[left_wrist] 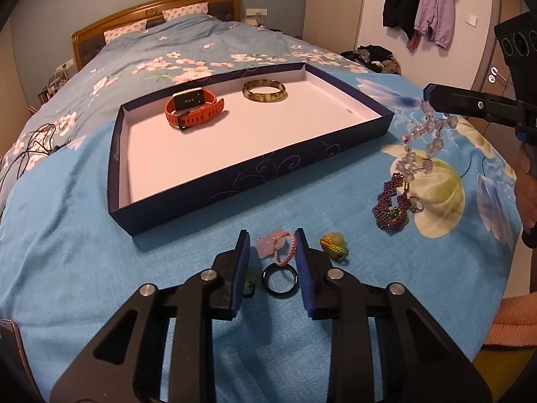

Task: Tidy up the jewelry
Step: 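Grasp and lift the clear bead bracelet with the right tool while the left tool grasps the pink hair clip, then carry the pink clip with the left tool into the box while the right tool drops the clear beads there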

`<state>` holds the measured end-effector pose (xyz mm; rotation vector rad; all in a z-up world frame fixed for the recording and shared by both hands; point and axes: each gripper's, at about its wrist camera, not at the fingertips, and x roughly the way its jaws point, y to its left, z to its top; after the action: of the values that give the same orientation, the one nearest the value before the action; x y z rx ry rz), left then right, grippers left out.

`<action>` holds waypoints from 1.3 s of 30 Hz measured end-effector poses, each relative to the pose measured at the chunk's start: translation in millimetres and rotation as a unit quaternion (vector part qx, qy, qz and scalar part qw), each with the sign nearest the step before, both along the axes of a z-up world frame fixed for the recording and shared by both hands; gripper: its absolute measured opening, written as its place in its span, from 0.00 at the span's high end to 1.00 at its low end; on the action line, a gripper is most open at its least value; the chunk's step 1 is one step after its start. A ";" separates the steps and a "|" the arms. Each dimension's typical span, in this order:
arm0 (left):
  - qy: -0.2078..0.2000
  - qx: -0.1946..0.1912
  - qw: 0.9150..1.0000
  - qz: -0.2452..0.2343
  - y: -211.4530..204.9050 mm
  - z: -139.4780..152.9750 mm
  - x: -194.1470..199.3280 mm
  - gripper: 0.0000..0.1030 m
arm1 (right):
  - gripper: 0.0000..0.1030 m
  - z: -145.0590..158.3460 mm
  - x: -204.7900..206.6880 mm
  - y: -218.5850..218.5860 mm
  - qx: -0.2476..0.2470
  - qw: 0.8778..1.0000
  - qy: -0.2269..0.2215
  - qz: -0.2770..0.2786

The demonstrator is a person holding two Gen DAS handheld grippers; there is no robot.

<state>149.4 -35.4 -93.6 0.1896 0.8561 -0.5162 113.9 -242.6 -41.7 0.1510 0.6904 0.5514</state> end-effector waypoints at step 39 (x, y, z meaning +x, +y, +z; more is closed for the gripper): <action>-0.032 -0.060 0.997 0.032 15.5 41.3 14.0 0.89 | 0.93 23.3 30.8 12.4 -0.008 0.999 -0.037 0.006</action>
<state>163.4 -19.9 -52.3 0.0692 0.7631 -0.4979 144.7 -230.2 -18.4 0.1103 0.6232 0.5593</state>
